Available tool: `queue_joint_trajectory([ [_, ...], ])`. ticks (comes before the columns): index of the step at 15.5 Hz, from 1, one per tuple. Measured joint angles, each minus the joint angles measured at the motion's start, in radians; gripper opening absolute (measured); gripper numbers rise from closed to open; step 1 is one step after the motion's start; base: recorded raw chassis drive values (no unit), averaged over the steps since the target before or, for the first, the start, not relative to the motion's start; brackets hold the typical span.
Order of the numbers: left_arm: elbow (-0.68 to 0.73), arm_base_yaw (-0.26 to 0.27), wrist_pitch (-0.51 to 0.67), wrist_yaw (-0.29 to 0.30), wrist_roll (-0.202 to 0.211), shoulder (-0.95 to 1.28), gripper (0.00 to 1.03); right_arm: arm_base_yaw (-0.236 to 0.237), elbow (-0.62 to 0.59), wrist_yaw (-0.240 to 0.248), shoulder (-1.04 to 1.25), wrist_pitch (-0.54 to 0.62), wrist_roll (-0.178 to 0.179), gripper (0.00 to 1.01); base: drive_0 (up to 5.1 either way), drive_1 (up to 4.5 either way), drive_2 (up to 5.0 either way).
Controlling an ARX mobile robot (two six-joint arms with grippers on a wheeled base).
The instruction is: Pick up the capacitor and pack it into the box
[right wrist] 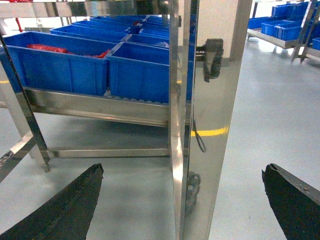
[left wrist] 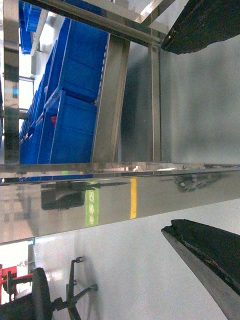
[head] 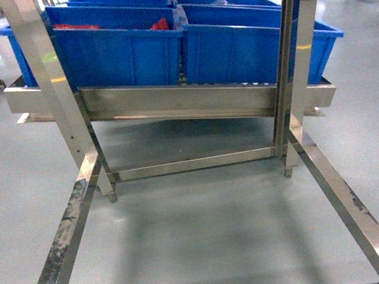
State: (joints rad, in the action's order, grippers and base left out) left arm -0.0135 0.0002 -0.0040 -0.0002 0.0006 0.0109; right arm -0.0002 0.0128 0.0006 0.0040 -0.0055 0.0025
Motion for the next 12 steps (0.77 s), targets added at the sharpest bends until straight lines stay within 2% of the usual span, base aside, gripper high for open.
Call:
queue_joint_trajectory([
  [12,0.000,0.000,-0.004,0.000,0.000,0.000,0.98,0.000,0.000,0.000,0.000,-0.002,0.000,0.98,0.0,0.00,0.0],
])
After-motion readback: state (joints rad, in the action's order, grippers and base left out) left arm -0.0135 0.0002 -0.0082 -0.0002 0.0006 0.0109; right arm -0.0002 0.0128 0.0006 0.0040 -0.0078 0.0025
